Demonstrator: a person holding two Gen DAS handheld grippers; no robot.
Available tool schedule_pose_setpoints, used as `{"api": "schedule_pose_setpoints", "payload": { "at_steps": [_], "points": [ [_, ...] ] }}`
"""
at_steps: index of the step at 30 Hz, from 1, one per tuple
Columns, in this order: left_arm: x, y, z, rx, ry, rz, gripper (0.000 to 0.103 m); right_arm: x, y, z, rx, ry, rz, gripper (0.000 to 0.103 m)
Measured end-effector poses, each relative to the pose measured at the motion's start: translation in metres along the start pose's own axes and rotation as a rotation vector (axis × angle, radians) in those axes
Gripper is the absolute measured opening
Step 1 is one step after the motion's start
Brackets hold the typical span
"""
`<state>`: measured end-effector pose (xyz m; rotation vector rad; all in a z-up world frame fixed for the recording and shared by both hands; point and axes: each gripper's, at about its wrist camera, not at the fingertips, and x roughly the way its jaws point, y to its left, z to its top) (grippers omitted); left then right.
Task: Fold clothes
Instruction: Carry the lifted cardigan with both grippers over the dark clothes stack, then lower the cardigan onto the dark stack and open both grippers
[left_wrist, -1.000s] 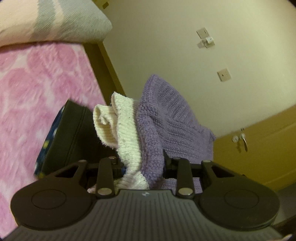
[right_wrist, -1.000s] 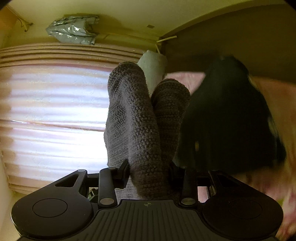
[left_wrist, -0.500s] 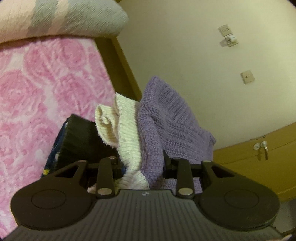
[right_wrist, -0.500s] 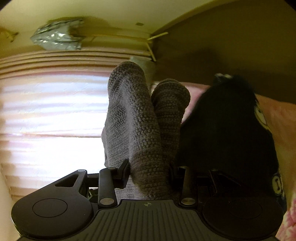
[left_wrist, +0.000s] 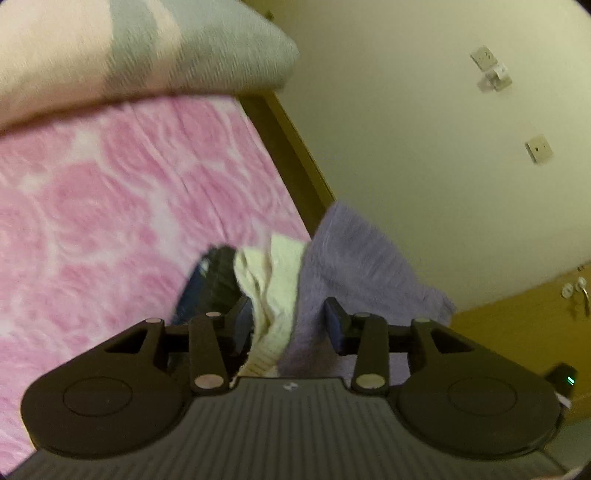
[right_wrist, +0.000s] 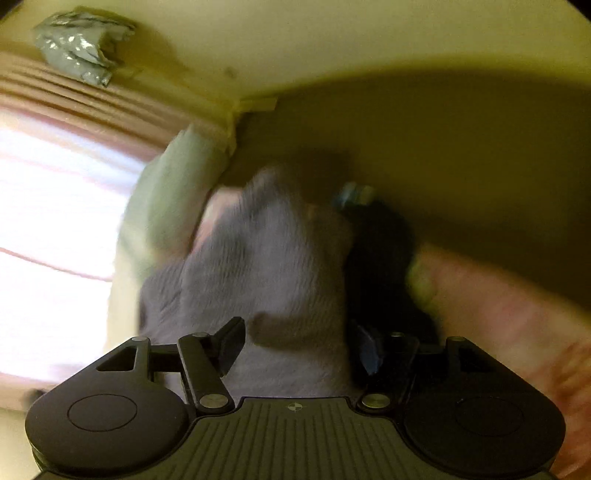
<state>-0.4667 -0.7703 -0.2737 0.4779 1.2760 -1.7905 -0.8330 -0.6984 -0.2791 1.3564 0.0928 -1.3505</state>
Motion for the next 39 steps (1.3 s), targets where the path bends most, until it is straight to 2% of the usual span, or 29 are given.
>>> {"api": "schedule_pose_setpoints", "payload": {
  "at_steps": [2,5,6,7,9,11,12,14,18,21,24,27,32,36,39],
  "points": [
    [-0.016,-0.016,-0.001,0.069,-0.025,0.023,0.019,-0.025,0.015,-0.011,-0.1,-0.098,-0.098,0.066],
    [-0.027,-0.051,-0.015,0.216,-0.005,0.018,0.012,-0.05,0.043,-0.038,-0.275,-0.164,-0.16,0.065],
    [-0.024,-0.063,-0.024,0.275,0.03,0.012,0.011,-0.053,0.051,-0.049,-0.321,-0.162,-0.164,0.064],
    [-0.021,-0.076,-0.033,0.334,0.064,0.008,0.01,-0.054,0.058,-0.062,-0.356,-0.142,-0.159,0.049],
    [-0.012,-0.097,-0.055,0.47,0.089,0.034,0.009,-0.055,0.072,-0.086,-0.425,-0.101,-0.148,0.034],
    [-0.001,-0.11,-0.073,0.56,0.103,0.073,0.008,-0.05,0.08,-0.105,-0.456,-0.074,-0.141,0.033],
    [0.005,-0.116,-0.081,0.604,0.11,0.093,0.008,-0.048,0.082,-0.115,-0.467,-0.068,-0.137,0.028],
    [0.016,-0.116,-0.091,0.65,0.116,0.146,0.008,-0.04,0.09,-0.122,-0.494,-0.068,-0.135,0.026],
    [0.035,-0.108,-0.093,0.639,0.146,0.199,0.008,-0.016,0.091,-0.127,-0.572,-0.059,-0.177,0.026],
    [0.056,-0.103,-0.091,0.677,0.155,0.245,0.009,0.004,0.088,-0.132,-0.634,-0.038,-0.218,0.026],
    [0.068,-0.098,-0.088,0.658,0.151,0.246,0.009,0.023,0.088,-0.133,-0.672,-0.02,-0.247,0.026],
    [0.075,-0.089,-0.083,0.609,0.153,0.23,0.009,0.03,0.081,-0.124,-0.636,0.016,-0.229,0.026],
    [0.077,-0.092,-0.083,0.608,0.148,0.244,0.009,0.027,0.08,-0.112,-0.62,0.031,-0.21,0.026],
    [0.06,-0.101,-0.074,0.573,0.162,0.231,0.009,0.018,0.089,-0.095,-0.552,0.05,-0.194,0.026],
    [0.044,-0.112,-0.055,0.528,0.102,0.213,0.009,0.005,0.093,-0.08,-0.441,-0.005,-0.164,0.026]
  ]
}}
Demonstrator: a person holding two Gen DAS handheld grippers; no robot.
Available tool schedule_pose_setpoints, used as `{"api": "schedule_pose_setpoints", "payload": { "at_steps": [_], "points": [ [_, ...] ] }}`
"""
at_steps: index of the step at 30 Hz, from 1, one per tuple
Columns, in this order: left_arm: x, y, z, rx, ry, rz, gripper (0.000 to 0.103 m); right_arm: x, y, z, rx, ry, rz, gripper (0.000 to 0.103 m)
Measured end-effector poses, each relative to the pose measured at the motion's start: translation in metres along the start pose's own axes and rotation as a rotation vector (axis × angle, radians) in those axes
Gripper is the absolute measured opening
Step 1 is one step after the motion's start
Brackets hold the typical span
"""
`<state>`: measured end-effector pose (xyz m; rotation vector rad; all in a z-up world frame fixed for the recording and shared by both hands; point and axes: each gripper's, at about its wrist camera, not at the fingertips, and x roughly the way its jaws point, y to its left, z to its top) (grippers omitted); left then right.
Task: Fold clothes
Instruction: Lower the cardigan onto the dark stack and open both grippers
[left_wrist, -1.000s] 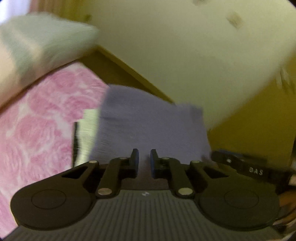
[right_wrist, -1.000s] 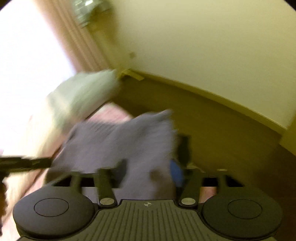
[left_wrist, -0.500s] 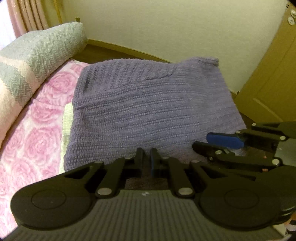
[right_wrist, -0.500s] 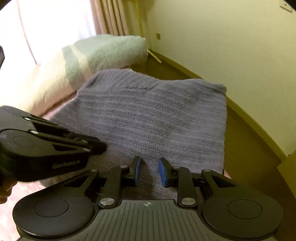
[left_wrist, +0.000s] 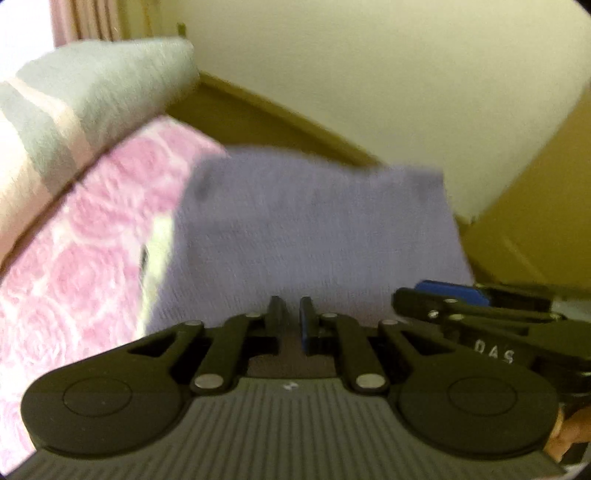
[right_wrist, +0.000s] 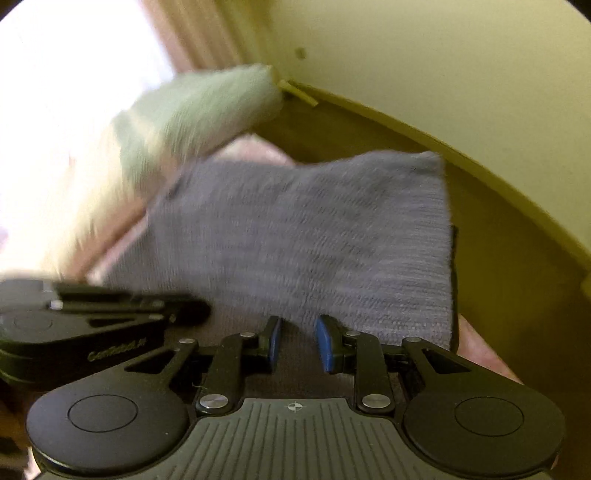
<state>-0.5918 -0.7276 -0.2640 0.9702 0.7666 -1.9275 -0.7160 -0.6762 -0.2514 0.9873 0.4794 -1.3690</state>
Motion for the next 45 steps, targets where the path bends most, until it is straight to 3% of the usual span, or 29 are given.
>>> {"api": "schedule_pose_setpoints", "payload": {
  "at_steps": [3,7,11,13,18,22,28,35,45],
  "points": [
    [0.001,0.001,0.022,0.004,-0.04,0.008,0.009,-0.01,0.0,0.017,0.008,-0.092,-0.039,0.026],
    [0.031,0.002,0.036,0.039,-0.039,0.039,0.01,0.011,-0.006,0.036,0.005,-0.122,-0.072,0.026],
    [0.058,0.006,0.028,0.078,-0.059,0.066,0.01,0.047,-0.015,0.04,0.022,-0.069,-0.089,0.026],
    [0.059,0.009,0.024,0.059,-0.067,0.066,0.01,0.058,-0.013,0.043,-0.03,-0.039,-0.112,0.026],
    [0.04,0.003,0.027,0.075,-0.049,0.059,0.01,0.047,-0.015,0.047,-0.035,-0.021,-0.095,0.026],
    [0.002,0.002,0.002,0.054,-0.067,0.022,0.01,0.004,-0.029,0.04,0.081,-0.046,-0.007,0.026],
    [-0.035,0.002,-0.05,0.012,-0.01,0.004,0.01,-0.051,0.0,-0.009,-0.001,-0.015,0.024,0.026],
    [-0.016,-0.016,-0.069,0.048,0.057,0.101,0.01,-0.029,0.034,-0.054,-0.14,0.04,-0.079,0.026],
    [-0.01,-0.016,-0.074,0.066,0.082,0.145,0.011,-0.008,0.031,-0.049,-0.164,0.122,-0.064,0.026]
  ]
}}
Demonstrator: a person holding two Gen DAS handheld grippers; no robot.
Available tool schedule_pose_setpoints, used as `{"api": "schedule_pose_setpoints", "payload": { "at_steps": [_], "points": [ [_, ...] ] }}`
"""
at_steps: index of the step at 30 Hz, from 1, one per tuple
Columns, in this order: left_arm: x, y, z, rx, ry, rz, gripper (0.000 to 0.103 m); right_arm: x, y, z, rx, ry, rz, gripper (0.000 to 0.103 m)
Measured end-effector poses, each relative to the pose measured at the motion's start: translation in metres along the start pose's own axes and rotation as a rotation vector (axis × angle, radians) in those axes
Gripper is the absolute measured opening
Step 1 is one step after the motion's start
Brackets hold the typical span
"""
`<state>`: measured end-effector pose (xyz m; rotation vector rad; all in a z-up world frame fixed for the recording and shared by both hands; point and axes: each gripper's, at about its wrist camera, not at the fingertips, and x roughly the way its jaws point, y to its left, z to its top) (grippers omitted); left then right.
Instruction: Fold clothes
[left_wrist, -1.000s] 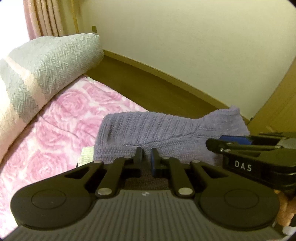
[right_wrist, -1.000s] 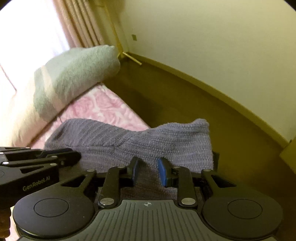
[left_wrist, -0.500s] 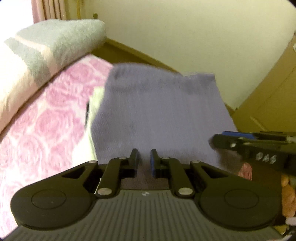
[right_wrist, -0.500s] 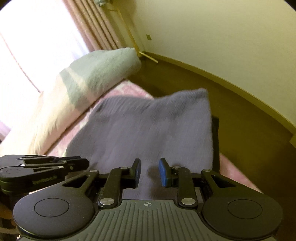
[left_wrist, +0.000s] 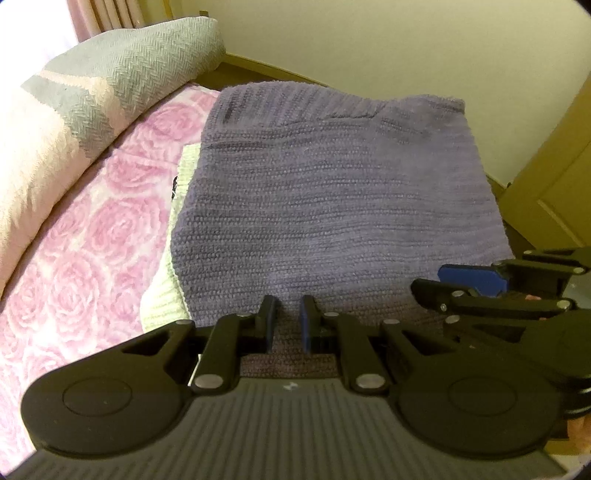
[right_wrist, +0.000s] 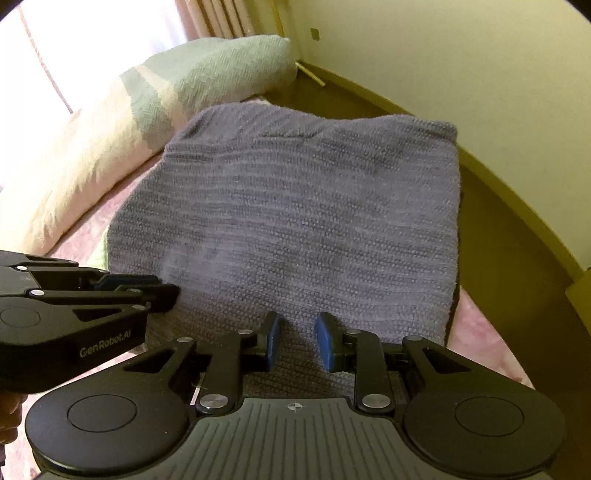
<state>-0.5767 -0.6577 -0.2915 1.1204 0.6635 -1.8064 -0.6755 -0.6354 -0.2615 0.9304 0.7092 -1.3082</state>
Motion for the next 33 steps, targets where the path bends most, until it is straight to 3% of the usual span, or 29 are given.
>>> {"api": "schedule_pose_setpoints", "payload": {
  "at_steps": [7,12,14,15,16,22,33],
  "points": [
    [-0.008,0.002,0.005,-0.004,0.0,0.01,0.013,-0.001,0.003,0.005,-0.009,-0.012,-0.021,0.026],
    [-0.044,0.006,0.003,0.011,-0.039,0.024,0.015,-0.028,-0.003,0.003,0.094,-0.074,-0.005,0.027],
    [-0.063,0.011,-0.002,0.017,-0.055,0.039,0.021,-0.045,-0.004,-0.003,0.165,-0.075,-0.005,0.046],
    [-0.072,0.014,-0.004,0.02,-0.06,0.048,0.024,-0.052,-0.002,-0.008,0.187,-0.071,-0.012,0.072],
    [-0.082,0.017,-0.008,0.024,-0.064,0.064,0.029,-0.06,0.001,-0.013,0.196,-0.073,-0.022,0.076],
    [-0.138,0.032,-0.032,0.053,-0.083,0.113,0.035,-0.111,0.036,-0.038,0.203,-0.095,-0.084,0.076],
    [-0.238,0.054,-0.078,0.059,-0.196,0.102,0.048,-0.19,0.095,-0.085,0.268,-0.145,-0.161,0.076]
  ]
}}
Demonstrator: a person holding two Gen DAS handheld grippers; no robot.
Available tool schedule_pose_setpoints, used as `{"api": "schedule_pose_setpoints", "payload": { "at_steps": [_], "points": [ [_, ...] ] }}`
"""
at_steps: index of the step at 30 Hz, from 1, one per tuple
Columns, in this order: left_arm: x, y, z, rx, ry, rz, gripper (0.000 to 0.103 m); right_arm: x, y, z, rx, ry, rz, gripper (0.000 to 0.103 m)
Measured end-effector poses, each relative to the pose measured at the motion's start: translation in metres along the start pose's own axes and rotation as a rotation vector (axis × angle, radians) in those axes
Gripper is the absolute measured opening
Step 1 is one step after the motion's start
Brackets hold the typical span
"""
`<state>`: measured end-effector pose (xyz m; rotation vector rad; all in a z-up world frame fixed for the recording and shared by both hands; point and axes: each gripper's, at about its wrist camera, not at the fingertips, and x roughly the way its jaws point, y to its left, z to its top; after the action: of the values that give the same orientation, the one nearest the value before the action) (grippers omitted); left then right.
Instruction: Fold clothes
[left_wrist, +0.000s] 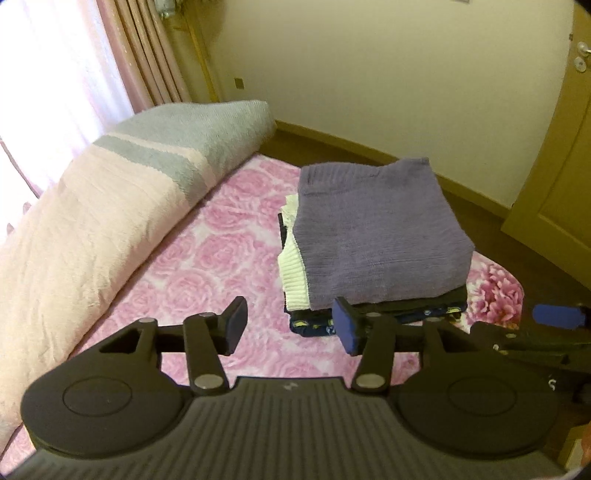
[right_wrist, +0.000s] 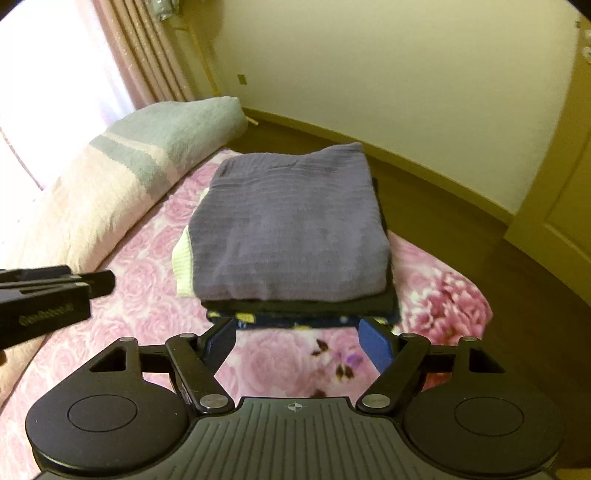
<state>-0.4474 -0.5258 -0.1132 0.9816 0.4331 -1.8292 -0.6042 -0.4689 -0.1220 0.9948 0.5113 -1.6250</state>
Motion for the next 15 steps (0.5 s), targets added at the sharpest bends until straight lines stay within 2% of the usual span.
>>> {"api": "schedule_pose_setpoints", "payload": {
  "at_steps": [12,15],
  "points": [
    [-0.084,0.013,-0.048,-0.045,-0.056,-0.031,0.054,-0.079,0.027,-0.051,-0.015,-0.067,-0.045,0.076],
    [-0.096,0.014,-0.06,-0.046,-0.061,-0.034,0.059,-0.093,0.03,-0.065,-0.008,-0.076,-0.047,0.076]
  ]
}}
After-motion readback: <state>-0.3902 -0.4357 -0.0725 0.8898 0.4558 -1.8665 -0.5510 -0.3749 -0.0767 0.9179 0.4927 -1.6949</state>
